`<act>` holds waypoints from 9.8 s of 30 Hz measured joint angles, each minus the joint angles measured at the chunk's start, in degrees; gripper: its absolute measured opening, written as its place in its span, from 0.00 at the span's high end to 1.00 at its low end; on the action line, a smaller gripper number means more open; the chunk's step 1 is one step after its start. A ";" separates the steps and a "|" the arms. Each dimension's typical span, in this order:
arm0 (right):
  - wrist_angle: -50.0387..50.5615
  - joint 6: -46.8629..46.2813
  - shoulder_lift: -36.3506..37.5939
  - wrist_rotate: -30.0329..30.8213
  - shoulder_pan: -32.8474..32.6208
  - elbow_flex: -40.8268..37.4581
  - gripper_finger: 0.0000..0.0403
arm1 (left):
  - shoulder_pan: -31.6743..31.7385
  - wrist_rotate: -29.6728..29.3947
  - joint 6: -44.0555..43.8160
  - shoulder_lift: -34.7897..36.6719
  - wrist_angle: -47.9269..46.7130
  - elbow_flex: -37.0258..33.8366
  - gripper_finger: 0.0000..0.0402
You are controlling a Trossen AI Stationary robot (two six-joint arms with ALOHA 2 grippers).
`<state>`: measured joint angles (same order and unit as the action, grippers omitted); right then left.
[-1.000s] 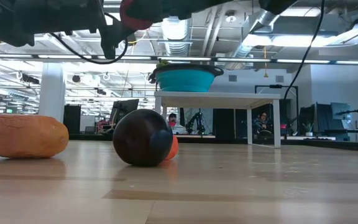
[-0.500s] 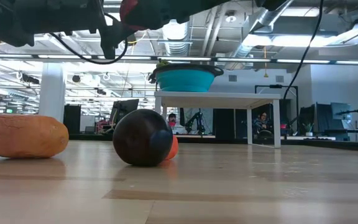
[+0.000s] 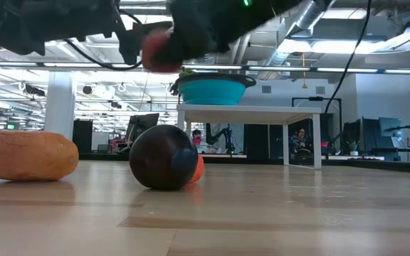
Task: Pick & Place Fruit
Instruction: Put the red apple into the blue strainer bowl on the shelf, then put the potato into the blue strainer bowl on the shelf, then put the orange into the blue strainer bowl on the shelf
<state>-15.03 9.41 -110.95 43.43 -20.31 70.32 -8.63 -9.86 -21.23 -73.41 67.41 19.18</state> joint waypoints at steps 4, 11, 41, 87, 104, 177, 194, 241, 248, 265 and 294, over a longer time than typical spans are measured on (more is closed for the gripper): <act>14.69 -9.70 4.11 1.05 -1.31 -0.18 0.42 | 2.50 3.48 2.78 0.02 -0.46 0.00 0.11; 42.65 -23.57 18.88 0.71 0.85 6.33 0.41 | 0.45 6.81 15.55 0.02 -4.37 -0.07 0.11; 63.89 -25.51 5.72 -39.62 49.59 35.28 0.40 | -8.64 6.39 19.67 0.02 -10.07 -0.24 0.21; 60.36 -13.97 13.36 -22.39 38.54 35.26 0.23 | -9.11 3.52 17.53 0.02 -16.32 -0.22 0.21; 51.60 -16.33 30.07 -8.45 14.72 4.20 0.24 | -11.88 -3.96 19.45 0.01 -19.06 -0.22 0.21; -15.42 -27.95 2.33 -23.95 -12.14 -20.46 0.24 | -33.20 -31.73 -14.85 -15.21 -34.59 6.69 0.34; -15.44 -29.44 2.35 -24.08 -10.45 -20.48 0.24 | 7.79 6.61 28.64 -13.75 1.33 19.72 0.35; -5.42 -29.91 4.87 -23.92 11.35 -22.49 0.24 | 50.24 28.31 16.14 -29.49 -56.58 58.58 0.26; -6.38 -29.83 4.87 -23.91 11.86 -22.47 0.24 | 50.24 29.37 16.36 -28.08 -59.00 58.58 0.20; -3.94 -31.52 5.28 -23.71 10.47 -22.40 0.24 | 45.60 34.25 27.36 -10.83 -69.11 48.46 0.22; -5.47 -0.34 0.66 -45.23 8.60 -19.11 0.24 | -11.98 -8.12 -1.84 19.09 -28.42 -14.08 0.25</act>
<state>-20.49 9.06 -110.29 -1.79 -11.71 51.21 -20.62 -17.98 -23.08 -54.32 38.99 5.10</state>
